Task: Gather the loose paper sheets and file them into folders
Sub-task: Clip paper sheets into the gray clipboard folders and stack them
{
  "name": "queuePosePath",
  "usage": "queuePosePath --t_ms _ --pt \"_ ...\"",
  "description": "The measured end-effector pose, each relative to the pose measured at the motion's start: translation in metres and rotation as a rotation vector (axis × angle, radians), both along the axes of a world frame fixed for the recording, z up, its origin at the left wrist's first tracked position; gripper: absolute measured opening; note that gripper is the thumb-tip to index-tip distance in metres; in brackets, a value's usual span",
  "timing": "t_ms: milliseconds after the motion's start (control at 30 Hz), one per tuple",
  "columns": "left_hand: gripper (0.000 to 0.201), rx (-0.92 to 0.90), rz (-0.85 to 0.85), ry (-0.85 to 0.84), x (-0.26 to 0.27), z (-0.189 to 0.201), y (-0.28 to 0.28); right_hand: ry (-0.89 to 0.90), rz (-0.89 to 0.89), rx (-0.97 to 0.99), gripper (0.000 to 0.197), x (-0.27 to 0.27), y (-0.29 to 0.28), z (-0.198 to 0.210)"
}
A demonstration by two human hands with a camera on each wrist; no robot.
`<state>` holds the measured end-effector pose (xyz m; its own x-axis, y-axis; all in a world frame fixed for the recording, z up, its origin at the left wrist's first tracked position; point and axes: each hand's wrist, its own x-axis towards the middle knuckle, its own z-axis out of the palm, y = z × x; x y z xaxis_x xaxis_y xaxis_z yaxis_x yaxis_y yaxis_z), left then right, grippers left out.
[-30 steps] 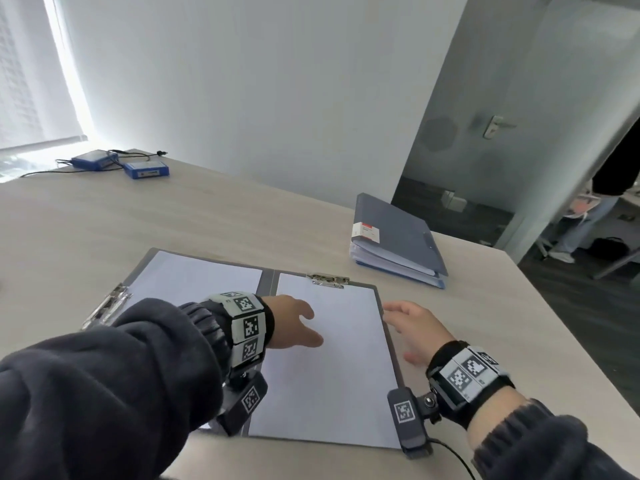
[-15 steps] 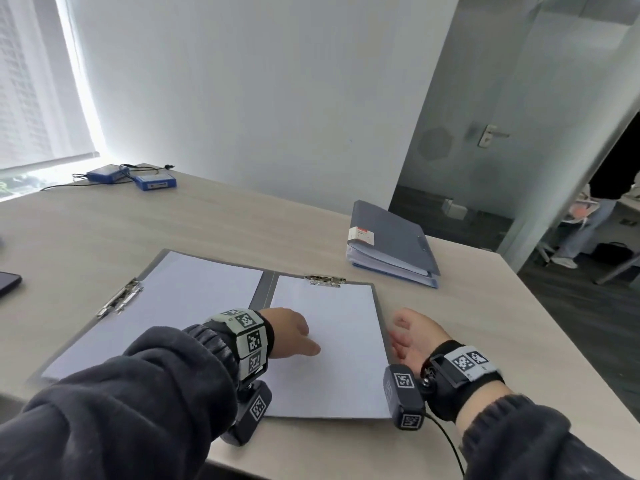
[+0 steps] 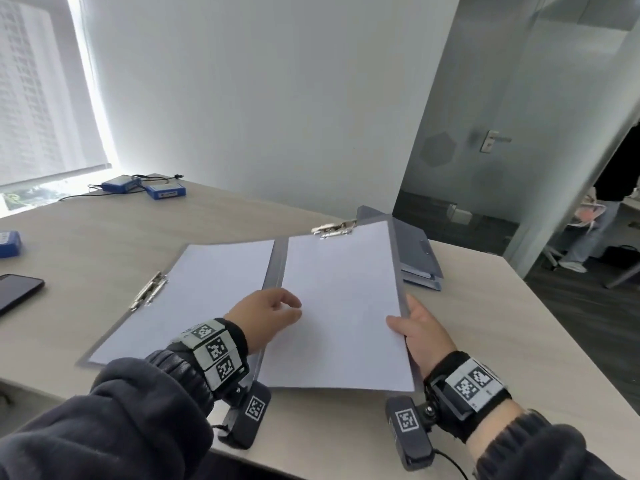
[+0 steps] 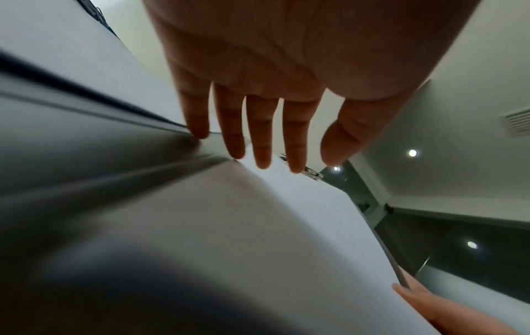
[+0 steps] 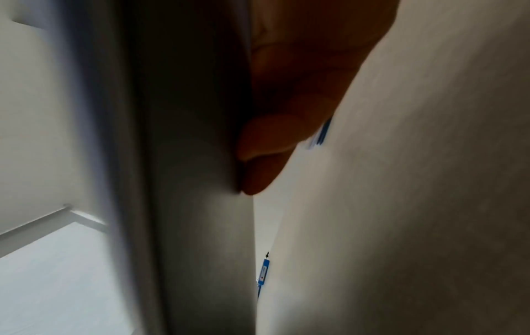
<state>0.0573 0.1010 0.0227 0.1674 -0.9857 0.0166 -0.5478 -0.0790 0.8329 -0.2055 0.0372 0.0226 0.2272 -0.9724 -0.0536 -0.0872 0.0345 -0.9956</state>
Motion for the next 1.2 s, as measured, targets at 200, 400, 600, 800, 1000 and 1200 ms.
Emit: queuePosePath --t_ms 200,400,600,800,1000,1200 --pt "0.028 -0.119 0.157 0.348 0.014 -0.016 0.017 -0.155 -0.127 -0.146 0.045 -0.017 -0.001 0.015" --pt "0.053 0.136 0.202 0.524 0.012 -0.017 0.014 -0.262 -0.265 -0.100 0.044 -0.029 -0.007 0.011" --pt "0.020 0.020 0.237 0.911 0.005 -0.011 -0.004 -0.271 -0.257 -0.021 0.039 -0.040 -0.006 -0.004" --pt "0.048 -0.166 0.089 0.754 -0.013 -0.003 -0.011 -0.226 -0.248 0.020 0.038 -0.052 -0.009 -0.011" --pt "0.052 -0.077 -0.095 0.771 -0.021 -0.001 -0.020 -0.384 -0.143 0.045 0.046 -0.052 -0.009 0.007" --pt "0.046 0.039 -0.031 0.626 -0.037 -0.008 -0.040 -0.553 -0.040 0.236 0.045 -0.053 -0.005 0.028"
